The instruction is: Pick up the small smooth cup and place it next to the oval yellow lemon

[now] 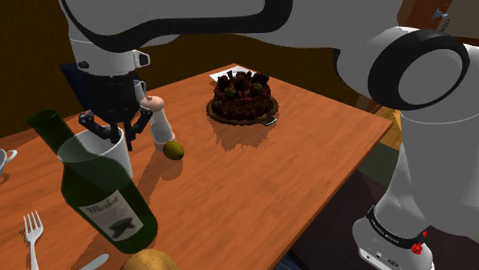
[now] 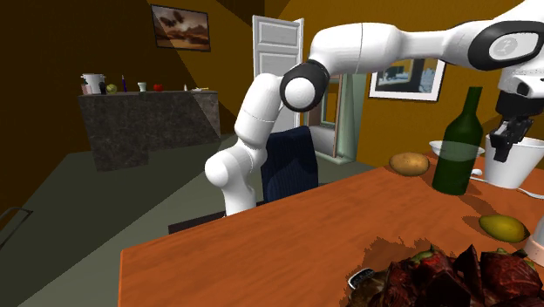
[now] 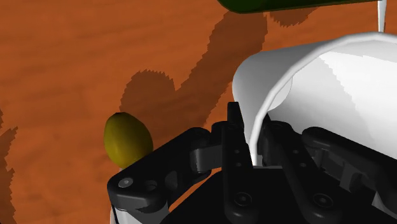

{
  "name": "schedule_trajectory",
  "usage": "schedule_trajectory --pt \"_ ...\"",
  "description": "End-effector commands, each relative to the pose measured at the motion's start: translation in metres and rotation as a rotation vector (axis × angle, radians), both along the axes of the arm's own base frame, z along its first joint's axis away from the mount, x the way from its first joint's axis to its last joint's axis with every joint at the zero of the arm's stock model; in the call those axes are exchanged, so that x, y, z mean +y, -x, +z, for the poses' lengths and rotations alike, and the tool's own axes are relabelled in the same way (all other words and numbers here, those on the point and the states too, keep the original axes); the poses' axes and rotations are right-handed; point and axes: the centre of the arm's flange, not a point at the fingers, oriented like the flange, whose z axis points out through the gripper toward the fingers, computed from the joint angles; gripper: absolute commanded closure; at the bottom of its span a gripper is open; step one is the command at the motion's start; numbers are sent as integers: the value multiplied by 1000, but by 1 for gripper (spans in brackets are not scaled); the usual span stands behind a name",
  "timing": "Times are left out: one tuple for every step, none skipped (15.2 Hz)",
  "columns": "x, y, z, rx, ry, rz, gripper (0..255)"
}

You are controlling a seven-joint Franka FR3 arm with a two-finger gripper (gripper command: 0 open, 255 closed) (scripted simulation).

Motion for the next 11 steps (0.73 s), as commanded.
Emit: schedule_trajectory --pt "-1 0 -10 -1 -1 0 255" --pt "-1 0 -15 -1 -1 0 255" --pt "-1 0 -21 -1 -1 0 255" --pt "-1 0 -26 -1 -1 0 255" --pt "-1 0 -31 -1 -1 0 255" --pt "-1 0 -37 -1 -1 0 255" --pt "-1 0 -42 -1 -1 0 255" --pt "-1 0 -47 -1 -1 0 255" --pt "-1 0 -52 -1 -1 0 255" --pt "-1 0 -58 -1 -1 0 255" --pt "-1 0 -62 -1 -1 0 255"
